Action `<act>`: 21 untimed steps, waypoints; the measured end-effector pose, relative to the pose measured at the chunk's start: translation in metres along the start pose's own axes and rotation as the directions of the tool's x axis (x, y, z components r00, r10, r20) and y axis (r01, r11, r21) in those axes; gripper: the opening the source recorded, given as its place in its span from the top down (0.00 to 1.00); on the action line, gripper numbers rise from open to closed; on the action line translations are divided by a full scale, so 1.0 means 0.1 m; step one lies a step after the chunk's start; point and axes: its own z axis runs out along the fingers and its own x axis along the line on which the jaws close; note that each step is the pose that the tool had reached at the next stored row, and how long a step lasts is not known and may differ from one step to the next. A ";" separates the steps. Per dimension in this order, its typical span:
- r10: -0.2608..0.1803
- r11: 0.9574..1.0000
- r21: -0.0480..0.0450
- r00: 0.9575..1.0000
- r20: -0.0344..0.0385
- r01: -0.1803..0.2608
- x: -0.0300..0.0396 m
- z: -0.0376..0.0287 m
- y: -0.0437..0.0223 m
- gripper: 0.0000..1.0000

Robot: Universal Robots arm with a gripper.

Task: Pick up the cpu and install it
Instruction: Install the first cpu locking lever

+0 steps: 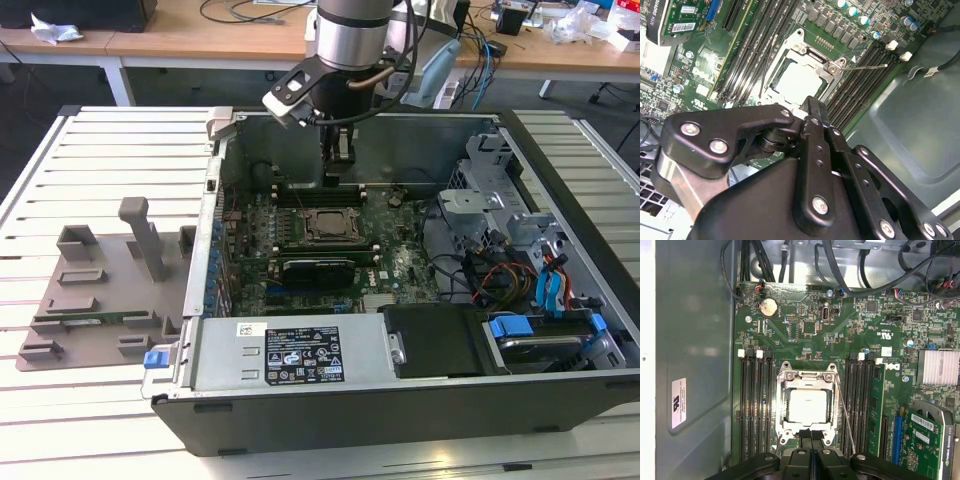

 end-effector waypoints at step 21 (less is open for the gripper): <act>-0.270 0.963 -0.008 0.963 0.013 0.270 0.000 -0.002 0.000 0.89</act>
